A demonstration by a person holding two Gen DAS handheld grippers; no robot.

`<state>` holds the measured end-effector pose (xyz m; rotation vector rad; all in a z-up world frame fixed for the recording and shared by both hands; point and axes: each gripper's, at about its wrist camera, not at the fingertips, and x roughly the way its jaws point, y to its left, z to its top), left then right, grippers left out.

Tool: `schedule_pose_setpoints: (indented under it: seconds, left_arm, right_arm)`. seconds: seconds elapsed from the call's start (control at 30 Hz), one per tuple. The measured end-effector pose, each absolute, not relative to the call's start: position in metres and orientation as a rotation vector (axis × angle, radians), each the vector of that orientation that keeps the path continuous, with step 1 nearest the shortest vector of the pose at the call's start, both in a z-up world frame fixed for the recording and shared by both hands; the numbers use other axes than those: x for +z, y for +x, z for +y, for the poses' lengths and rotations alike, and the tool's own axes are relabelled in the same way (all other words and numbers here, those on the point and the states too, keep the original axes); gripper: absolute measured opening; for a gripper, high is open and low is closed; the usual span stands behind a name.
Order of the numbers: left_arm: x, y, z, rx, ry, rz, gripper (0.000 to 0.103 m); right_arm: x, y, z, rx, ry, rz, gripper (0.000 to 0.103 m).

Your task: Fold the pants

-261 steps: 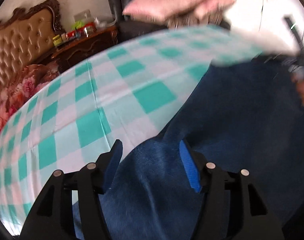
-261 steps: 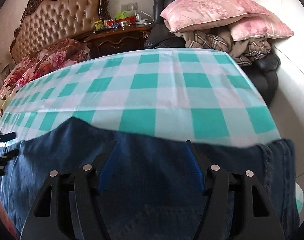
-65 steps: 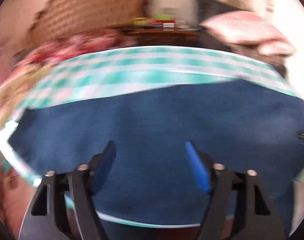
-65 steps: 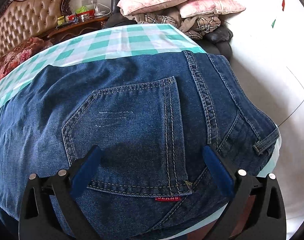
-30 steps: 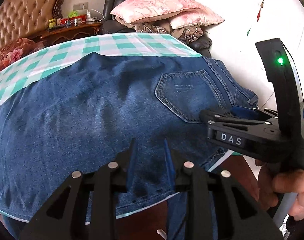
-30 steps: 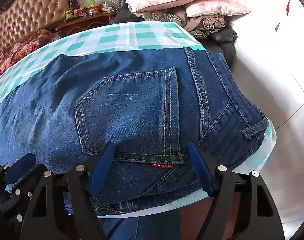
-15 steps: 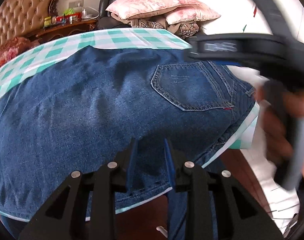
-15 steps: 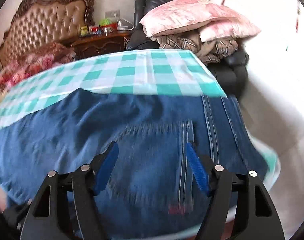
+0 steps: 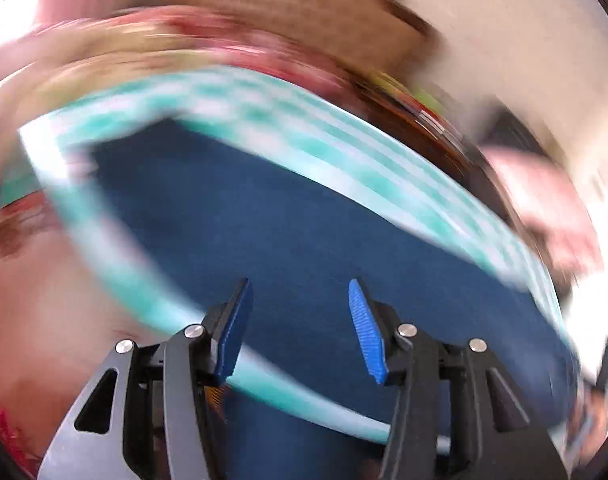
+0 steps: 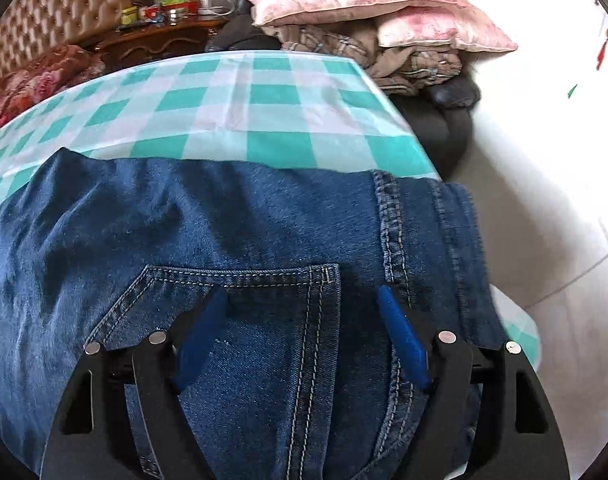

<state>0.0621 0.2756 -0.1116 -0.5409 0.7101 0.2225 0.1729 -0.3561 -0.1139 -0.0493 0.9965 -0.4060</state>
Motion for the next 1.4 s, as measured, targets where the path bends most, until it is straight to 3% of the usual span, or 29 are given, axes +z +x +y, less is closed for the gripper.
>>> schedule_pose_setpoints:
  seconds: [0.17,0.33,0.57,0.83,1.0,1.27,1.3,1.33,1.4]
  left_arm:
    - [-0.131,0.056,0.399,0.342,-0.607,0.674,0.049]
    - [-0.144,0.07,0.427,0.263,-0.565,0.708,0.033]
    - [-0.154,0.093,0.443,0.198,-0.514,0.755,0.032]
    - [-0.155,0.105,0.44,0.176,-0.415,0.813,0.025]
    - [-0.151,0.106,0.451,0.138,-0.513,0.828,0.021]
    - [-0.112,0.102,0.436,0.16,-0.46,0.787,0.019]
    - [-0.098,0.102,0.426,0.172,-0.413,0.773,0.011]
    - [-0.089,0.101,0.42,0.184,-0.378,0.766,0.003]
    - [-0.057,0.1,0.388,0.209,-0.237,0.738,0.001]
  right_arm:
    - [-0.078,0.186,-0.304,-0.383,-0.101,0.904,0.078]
    - [-0.06,0.209,-0.205,-0.145,-0.17,0.863,0.082]
    - [-0.067,0.224,-0.064,0.296,-0.145,0.921,0.081]
    - [-0.101,0.255,0.105,0.578,-0.122,1.028,0.049]
    - [-0.13,0.28,0.154,0.499,-0.215,1.049,0.043]
    - [-0.139,0.289,0.153,0.454,-0.229,1.046,0.049]
    - [-0.134,0.291,0.145,0.456,-0.184,1.04,0.051]
    - [-0.128,0.292,0.134,0.454,-0.139,1.033,0.061]
    - [-0.114,0.291,0.097,0.428,-0.022,1.033,0.076]
